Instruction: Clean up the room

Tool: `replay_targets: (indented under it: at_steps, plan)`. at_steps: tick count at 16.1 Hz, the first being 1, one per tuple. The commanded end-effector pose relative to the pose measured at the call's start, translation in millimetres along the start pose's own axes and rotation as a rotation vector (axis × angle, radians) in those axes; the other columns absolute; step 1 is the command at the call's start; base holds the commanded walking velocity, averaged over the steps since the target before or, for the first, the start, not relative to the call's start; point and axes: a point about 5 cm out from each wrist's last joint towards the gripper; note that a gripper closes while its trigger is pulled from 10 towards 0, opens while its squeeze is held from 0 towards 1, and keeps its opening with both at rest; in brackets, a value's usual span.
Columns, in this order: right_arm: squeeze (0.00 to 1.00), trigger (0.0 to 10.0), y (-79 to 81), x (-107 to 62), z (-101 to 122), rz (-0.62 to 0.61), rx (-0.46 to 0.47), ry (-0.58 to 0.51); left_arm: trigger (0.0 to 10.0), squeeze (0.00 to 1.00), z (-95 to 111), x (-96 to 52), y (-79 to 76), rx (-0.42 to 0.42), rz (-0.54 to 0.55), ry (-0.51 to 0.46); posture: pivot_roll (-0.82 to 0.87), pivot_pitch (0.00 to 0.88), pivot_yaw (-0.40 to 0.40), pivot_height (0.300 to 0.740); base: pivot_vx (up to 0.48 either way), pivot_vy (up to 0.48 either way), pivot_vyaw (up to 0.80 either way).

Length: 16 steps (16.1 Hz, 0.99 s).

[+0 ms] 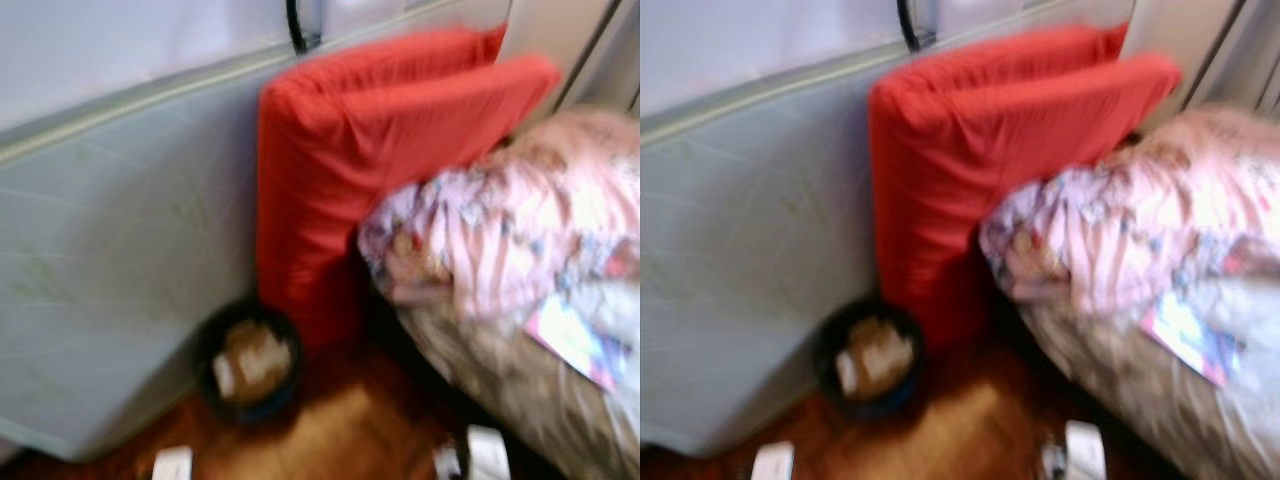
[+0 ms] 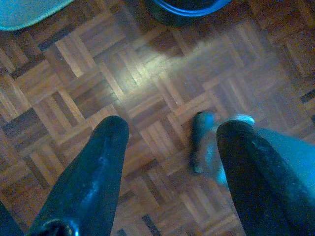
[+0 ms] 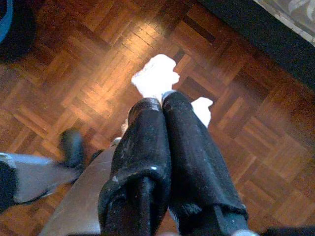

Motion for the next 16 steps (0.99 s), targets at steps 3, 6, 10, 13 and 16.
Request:
replay_targets:
  at_steps: [3,6,10,13,16]
  plan:
    - [0.0,10.0,3.7,0.9,2.6,0.015,-0.001,-0.006,10.0,0.0,-4.2,-1.6,5.0,0.001,0.012,0.017,0.06,0.084,-0.021,0.74,0.0,0.335,0.0]
    - [0.0,10.0,3.4,0.9,2.5,0.018,0.0,-0.005,10.0,0.0,-4.3,-1.7,5.2,0.0,0.012,0.017,0.06,0.081,-0.02,0.74,0.0,0.334,0.0]
    - [0.0,10.0,3.6,0.9,2.6,0.019,0.0,-0.005,10.0,0.0,-4.1,-1.8,5.7,0.001,0.013,0.018,0.06,0.079,-0.019,0.74,0.0,0.332,0.0]
    - [0.0,10.0,3.4,0.9,2.4,0.019,-0.001,-0.003,10.0,0.0,-3.6,-1.8,5.3,0.004,0.008,0.011,0.06,0.074,-0.018,0.74,0.0,0.111,0.0]
    - [0.0,10.0,2.8,0.8,2.2,0.02,-0.006,-0.003,10.0,0.0,-4.0,-1.8,4.2,-0.005,0.002,0.008,0.06,0.073,-0.022,0.74,0.0,0.0,0.0]
Point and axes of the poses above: a point about 5 cm out from each wrist's last joint towards the gripper, its own x axis pointing out of the wrist towards the gripper, its own z axis along the axis of the wrist's last joint, y = z × x, and after that the axes turned 12 degrees about -x, right-handed
